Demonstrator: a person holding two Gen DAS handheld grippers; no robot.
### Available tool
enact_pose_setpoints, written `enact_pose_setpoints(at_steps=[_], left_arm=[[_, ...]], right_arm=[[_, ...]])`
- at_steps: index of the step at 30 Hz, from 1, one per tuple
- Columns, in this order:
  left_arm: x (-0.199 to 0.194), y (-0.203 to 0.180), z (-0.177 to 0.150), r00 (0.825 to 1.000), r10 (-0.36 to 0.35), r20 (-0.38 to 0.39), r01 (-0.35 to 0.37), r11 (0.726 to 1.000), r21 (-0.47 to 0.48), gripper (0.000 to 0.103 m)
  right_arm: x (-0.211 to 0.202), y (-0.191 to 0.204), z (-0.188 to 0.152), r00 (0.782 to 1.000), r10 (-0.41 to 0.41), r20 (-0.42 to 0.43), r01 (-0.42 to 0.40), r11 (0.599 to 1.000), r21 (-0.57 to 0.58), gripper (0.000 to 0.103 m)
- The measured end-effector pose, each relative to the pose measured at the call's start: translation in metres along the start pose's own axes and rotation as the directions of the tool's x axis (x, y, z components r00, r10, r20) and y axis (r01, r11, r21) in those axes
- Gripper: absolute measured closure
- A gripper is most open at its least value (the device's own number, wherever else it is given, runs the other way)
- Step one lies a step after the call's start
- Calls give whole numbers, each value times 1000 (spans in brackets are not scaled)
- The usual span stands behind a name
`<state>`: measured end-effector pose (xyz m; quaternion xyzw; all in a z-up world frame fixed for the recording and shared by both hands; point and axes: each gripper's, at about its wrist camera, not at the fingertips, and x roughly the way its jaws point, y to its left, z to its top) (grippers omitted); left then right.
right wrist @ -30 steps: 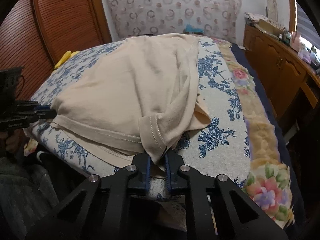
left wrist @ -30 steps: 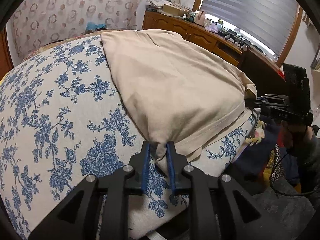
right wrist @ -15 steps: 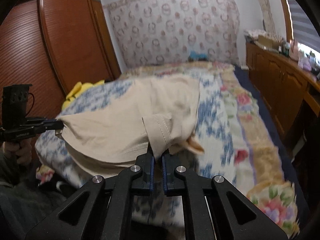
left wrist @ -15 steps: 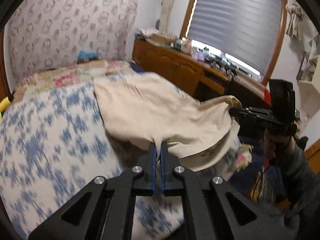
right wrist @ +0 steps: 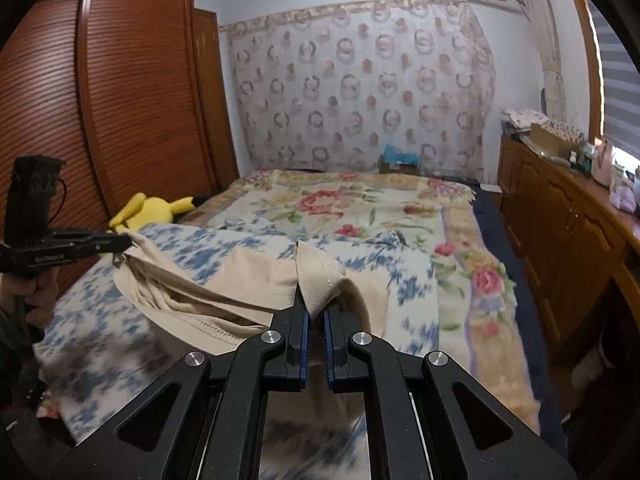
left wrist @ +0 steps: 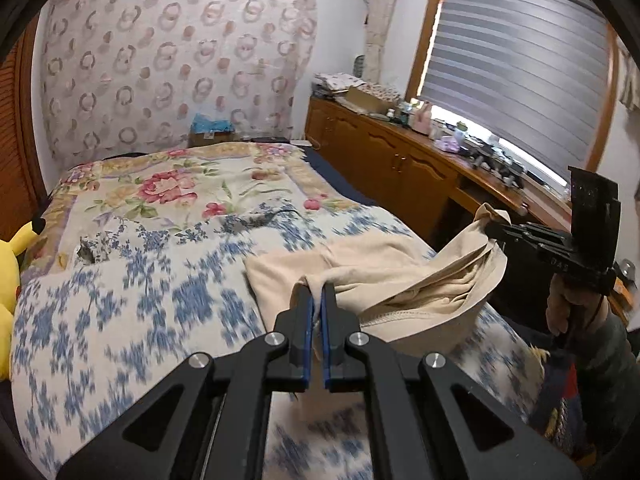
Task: Fold small clothes
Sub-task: 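Lay the folded shirt on the bed and open both tools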
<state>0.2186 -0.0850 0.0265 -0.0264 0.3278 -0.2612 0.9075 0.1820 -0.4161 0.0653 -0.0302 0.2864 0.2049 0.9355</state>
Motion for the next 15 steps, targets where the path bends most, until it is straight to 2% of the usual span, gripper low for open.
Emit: enact_pose_setpoints(at_steps=[5,9,12,15], left_arm=[[50,23,20,999,15,-39,-16,1000,-15,102],[75,36,29,998,22,-52,-23,999,-27,102],[85,43,33,996,51,-67,-53,998,-29,98],[84,47,33,995,83,-60,-84,996,-10,87]], right_arm=[[54,-28,11,998,-10,-62,10,1000,-5,100],[87,-41,16,995,-18,-98,16,1000,-20,100],[106,-55,17,992,-18,-127,21,1000,20,99],[122,-62,16,986,-20,-164,26,999,40,97]])
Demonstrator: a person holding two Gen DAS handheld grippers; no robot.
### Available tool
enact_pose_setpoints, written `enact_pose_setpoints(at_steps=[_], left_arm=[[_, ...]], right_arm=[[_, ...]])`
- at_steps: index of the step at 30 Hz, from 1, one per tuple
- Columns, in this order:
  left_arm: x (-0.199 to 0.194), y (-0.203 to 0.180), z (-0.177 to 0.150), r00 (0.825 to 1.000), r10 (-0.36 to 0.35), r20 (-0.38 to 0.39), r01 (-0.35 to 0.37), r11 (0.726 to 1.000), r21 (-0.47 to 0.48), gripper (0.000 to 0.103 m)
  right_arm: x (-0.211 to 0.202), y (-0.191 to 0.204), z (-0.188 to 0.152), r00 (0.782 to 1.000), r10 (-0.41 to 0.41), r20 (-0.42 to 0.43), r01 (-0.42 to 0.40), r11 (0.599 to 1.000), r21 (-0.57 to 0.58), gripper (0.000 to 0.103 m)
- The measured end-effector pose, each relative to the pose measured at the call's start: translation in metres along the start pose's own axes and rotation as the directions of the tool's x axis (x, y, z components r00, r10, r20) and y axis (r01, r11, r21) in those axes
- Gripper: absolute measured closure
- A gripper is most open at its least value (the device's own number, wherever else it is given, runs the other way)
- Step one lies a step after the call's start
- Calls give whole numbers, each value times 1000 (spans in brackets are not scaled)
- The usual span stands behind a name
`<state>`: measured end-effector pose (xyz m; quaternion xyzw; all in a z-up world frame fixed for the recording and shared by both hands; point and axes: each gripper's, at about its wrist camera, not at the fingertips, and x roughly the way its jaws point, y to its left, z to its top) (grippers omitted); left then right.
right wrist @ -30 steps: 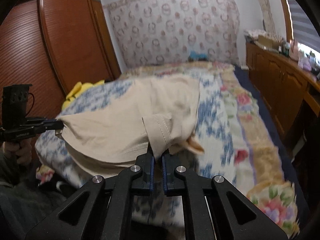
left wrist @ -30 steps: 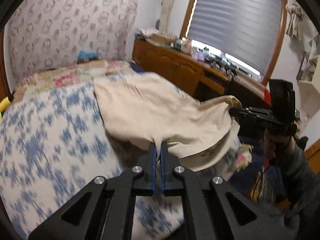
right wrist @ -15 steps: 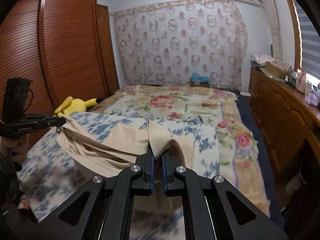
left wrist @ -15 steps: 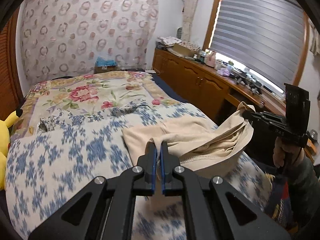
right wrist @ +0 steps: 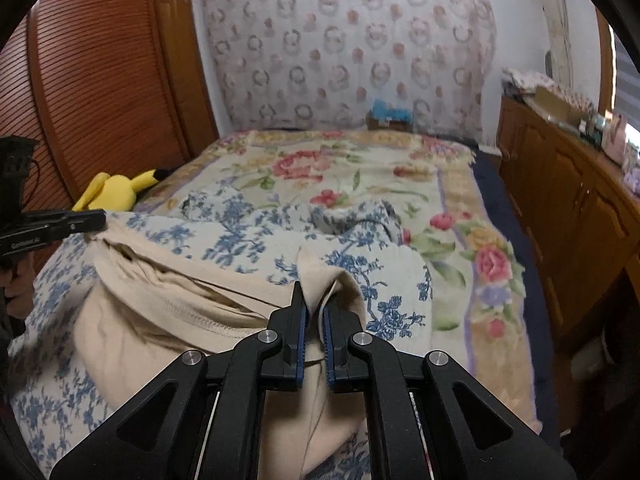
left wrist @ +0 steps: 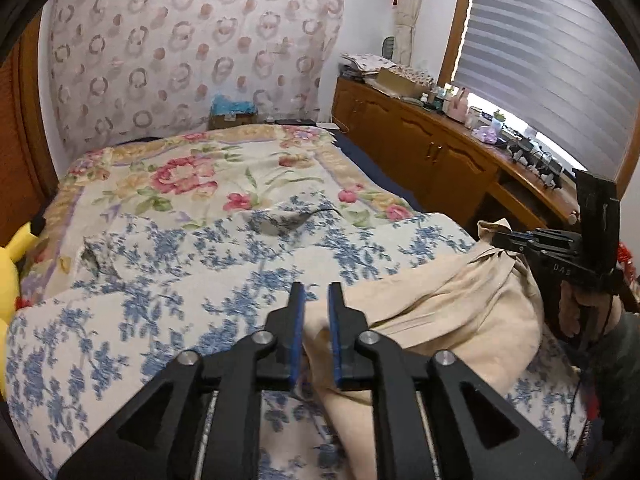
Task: Fold small clothes
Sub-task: 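Lay the folded shirt on the bed and open both tools, then grasp the folded peach shirt edge with both tools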
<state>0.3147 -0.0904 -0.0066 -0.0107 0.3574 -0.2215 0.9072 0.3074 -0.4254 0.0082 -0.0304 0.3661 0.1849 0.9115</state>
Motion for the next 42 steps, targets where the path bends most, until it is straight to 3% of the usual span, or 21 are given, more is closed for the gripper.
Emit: enact_pose_setpoints(at_steps=[2,4,5,8,13,18,25,27,29,31,37,42], left_arm=[[-4,2,-3,1000,-3,3,3,1000,10,69],[-6,0,-8,1000,-18,-10,18,999,30,61],[-6,-1,-13,999,-30,-27,31,999,43,60],[-1,-7,-26,997,-40,-72,45,997,66,59],[16,-16,-44,988,-37,-150,52,994,93,59],[37,-18,-34,985,-15,-170,32,995,98,59],[67,-4,-6,989,20,-147,-11,998,62,59],[71,5,0,989,74,-130,-68,997,47,59],[72,13,3,983,135,-122,-131,990,44,59],[68,20,1,987,109,-122,-108,994,20,59],[53,18,-9,990,53,-129,-53,999,5,59],[54,2,-18,988,-15,-153,15,1000,1,59]], right_arm=[[3,-3,0,1000,0,-8,0,1000,13,92],[-3,-6,3,1000,-23,2,23,999,32,80],[-7,-8,3,999,-37,13,37,999,40,68],[-22,-12,5,998,-52,41,50,998,44,61],[-33,2,-9,1000,-30,-6,30,999,-25,55],[-15,15,-26,995,-17,-99,7,995,-99,54],[25,-1,-1,995,-25,-97,15,994,-106,54],[35,-12,9,995,-64,-81,57,994,-93,54],[44,-28,18,982,-167,-83,163,985,-60,54],[45,-38,21,971,-220,-99,216,975,-47,54],[15,-37,17,986,-145,-81,144,989,-10,54],[-1,-16,3,994,-16,-107,19,999,36,39]])
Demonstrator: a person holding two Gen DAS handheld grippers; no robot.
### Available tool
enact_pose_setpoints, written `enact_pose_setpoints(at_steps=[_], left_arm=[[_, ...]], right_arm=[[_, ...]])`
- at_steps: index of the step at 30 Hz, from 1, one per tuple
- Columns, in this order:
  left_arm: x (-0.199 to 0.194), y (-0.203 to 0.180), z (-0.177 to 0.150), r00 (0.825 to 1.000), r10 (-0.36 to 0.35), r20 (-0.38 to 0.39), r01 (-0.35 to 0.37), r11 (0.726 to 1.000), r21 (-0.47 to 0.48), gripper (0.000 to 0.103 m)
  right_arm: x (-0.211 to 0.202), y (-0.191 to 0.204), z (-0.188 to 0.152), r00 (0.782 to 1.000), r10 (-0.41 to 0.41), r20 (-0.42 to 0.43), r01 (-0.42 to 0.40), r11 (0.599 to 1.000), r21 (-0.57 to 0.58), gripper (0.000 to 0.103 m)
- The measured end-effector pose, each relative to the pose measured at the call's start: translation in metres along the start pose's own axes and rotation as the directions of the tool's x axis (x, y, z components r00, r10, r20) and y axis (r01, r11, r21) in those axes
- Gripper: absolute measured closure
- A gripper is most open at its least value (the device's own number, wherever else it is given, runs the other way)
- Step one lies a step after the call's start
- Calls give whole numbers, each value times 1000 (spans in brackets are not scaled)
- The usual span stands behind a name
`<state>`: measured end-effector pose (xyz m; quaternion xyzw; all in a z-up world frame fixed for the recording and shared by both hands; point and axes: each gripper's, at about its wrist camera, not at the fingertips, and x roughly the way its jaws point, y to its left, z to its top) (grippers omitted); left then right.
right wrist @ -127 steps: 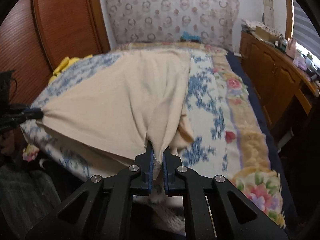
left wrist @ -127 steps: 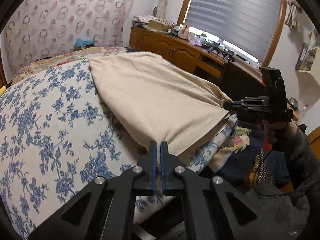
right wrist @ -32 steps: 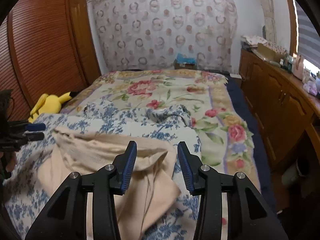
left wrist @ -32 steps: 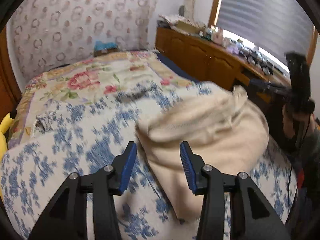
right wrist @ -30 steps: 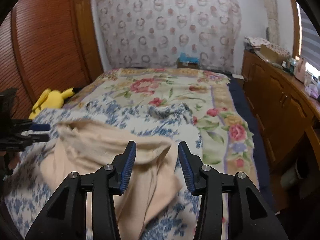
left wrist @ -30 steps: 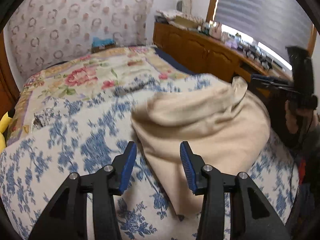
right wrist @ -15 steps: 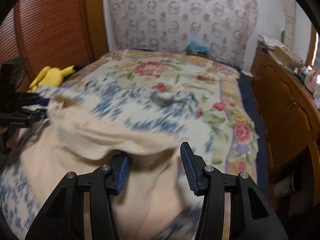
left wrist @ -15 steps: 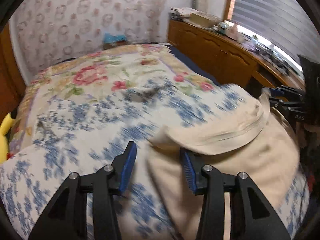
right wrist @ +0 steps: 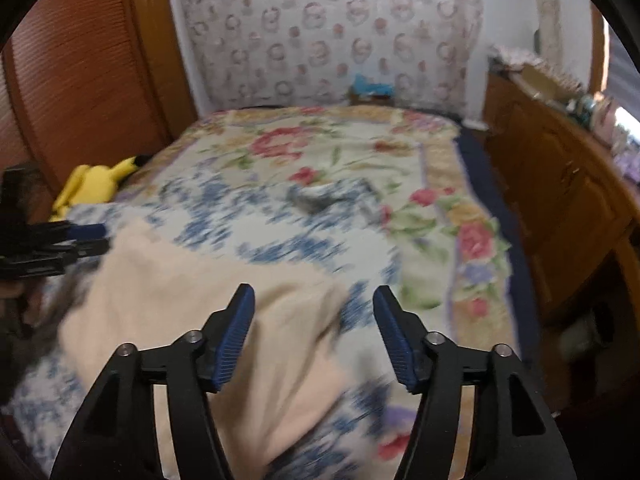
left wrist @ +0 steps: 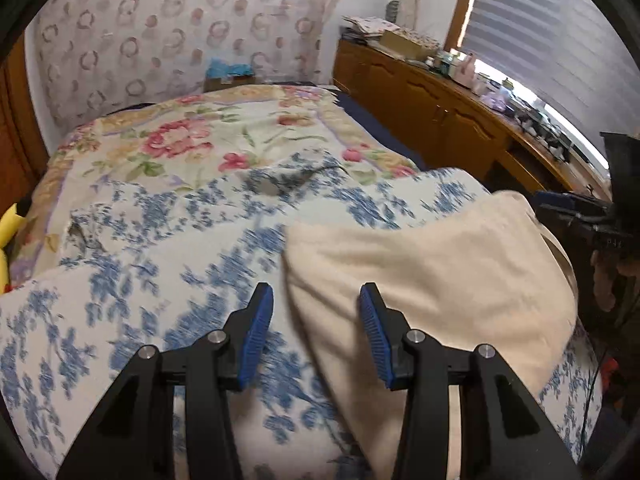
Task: Fold small clothes
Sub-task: 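Grasp the folded peach shirt edge with both tools, then carry the folded shirt with both tools toward the yellow plush toy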
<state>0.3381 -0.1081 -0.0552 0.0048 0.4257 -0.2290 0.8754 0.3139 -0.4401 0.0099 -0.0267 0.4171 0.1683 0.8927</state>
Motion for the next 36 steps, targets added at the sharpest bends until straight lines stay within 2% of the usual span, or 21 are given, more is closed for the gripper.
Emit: enact_pose_setpoints(at_steps=[4,6,10,14,15,17,18,19,20,21,22,25,30,33,36], left_arm=[[18,-7,-6,999,1,-49,0,1000,20,59],[21,-8,-7,999,1,-42,0,1000,27,58],[24,-11,-8,999,12,-42,-10,998,55,57],[25,-13,-8,1000,16,-22,-15,999,52,54],[25,-13,-8,1000,14,-19,-13,999,47,54],[24,-12,-9,1000,-4,-20,5,999,40,54],[23,-12,-9,999,-25,-25,26,999,38,55],[23,-12,-8,999,-43,-29,44,998,35,66],[22,-13,-9,998,-58,-32,59,998,32,72],[21,-14,-8,997,-68,-33,69,997,28,85],[20,-15,-8,996,-79,-33,80,997,19,93],[8,-12,-7,993,-118,-20,118,993,-8,96],[-44,-13,-6,979,-188,81,190,982,-14,96],[-80,-16,-8,971,-197,137,198,980,10,96],[-113,-13,-13,966,-173,194,172,985,23,96]], right_arm=[[13,10,-13,998,-16,-54,16,1000,-7,35],[24,7,-19,994,-41,-97,43,999,14,35],[33,0,-26,993,8,-114,2,996,85,34],[36,1,-29,993,39,-108,-29,995,97,34],[36,2,-29,993,48,-108,-38,995,92,36],[36,7,-29,991,80,-110,-72,995,75,54],[36,11,-30,989,97,-112,-90,994,69,58],[36,12,-30,988,106,-113,-99,993,66,66],[36,15,-30,987,119,-110,-113,992,57,76],[35,18,-30,986,127,-107,-123,991,45,80],[34,21,-30,987,125,-104,-123,992,22,85],[27,28,-29,991,104,-89,-106,994,-19,89],[0,42,-20,996,86,-15,-87,994,-61,91],[-18,57,-8,996,84,29,-81,992,-92,91],[-31,75,4,994,92,64,-84,988,-126,92]])
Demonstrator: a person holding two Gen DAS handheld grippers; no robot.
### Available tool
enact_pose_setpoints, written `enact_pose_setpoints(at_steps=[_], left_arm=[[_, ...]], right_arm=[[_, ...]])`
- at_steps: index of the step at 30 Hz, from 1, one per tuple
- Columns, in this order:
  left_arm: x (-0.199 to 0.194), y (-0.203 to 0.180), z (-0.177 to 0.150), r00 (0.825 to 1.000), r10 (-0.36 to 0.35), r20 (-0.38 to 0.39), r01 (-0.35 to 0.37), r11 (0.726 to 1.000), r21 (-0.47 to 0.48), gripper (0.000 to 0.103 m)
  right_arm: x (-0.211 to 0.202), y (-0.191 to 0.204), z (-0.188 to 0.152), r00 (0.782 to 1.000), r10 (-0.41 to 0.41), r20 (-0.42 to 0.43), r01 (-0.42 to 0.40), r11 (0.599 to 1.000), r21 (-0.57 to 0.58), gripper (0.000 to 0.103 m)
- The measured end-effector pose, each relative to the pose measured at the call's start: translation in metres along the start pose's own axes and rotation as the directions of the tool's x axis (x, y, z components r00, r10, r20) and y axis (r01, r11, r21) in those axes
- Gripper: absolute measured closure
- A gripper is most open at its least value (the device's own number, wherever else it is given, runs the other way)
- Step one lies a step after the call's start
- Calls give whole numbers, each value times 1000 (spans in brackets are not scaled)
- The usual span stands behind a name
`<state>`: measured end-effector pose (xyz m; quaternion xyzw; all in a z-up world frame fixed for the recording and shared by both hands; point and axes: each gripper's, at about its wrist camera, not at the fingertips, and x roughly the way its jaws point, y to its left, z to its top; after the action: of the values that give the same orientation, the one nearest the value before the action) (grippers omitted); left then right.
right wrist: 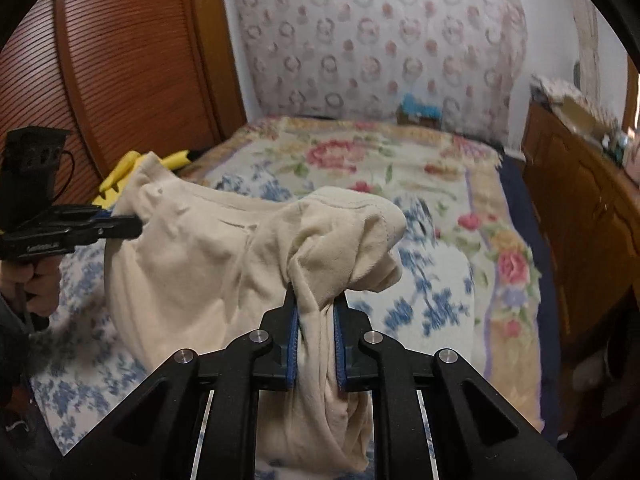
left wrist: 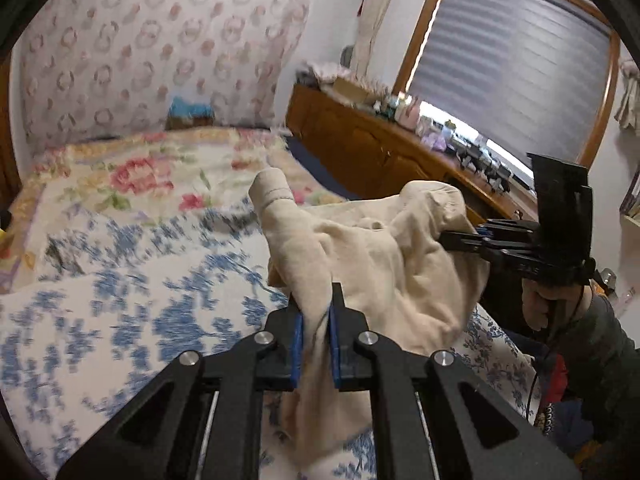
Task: Fold small clothes
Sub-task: 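Carry the folded shirt with both tools toward the yellow plush toy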
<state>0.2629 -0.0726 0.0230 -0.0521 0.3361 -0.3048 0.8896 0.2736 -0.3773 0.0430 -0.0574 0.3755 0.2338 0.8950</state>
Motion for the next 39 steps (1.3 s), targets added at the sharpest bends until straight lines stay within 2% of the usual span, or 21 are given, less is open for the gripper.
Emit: enact_pose_setpoints(at_steps=[5,10,15,19,25,28,34,37,39], left_arm=[[-51,17,-2,996,57,71,-56,998,-15,96],[-107,49,-22,979,155,130,-148,987,-64,96],[-148,93,-53,955,257,149,-236,961,-144,96],[-170,135,-73,938,316,140,-284,936,-208,96],[-168,191,-104,928,360,95,-316,896,-312,96],[-167,211,-120,921,381,76,-333,876,-350,96],[-174,219,-139,904,421,76,-365,851,-378,96],[-173,219,-150,895,440,68,-381,836,-396,96],[-171,219,-154,889,455,54,-398,825,-400,95]], right_arm=[[0,41,26,999,30,35,-28,997,-78,92],[14,85,56,995,85,56,-75,985,-158,92],[47,142,92,985,161,59,-141,958,-251,92],[89,204,121,976,214,31,-190,918,-348,93],[155,274,156,966,259,-19,-244,879,-410,93],[183,299,169,966,254,-47,-247,859,-448,93],[235,350,187,955,282,-91,-287,807,-517,93],[260,377,186,944,306,-125,-324,778,-539,93],[274,387,185,944,300,-140,-326,772,-545,93]])
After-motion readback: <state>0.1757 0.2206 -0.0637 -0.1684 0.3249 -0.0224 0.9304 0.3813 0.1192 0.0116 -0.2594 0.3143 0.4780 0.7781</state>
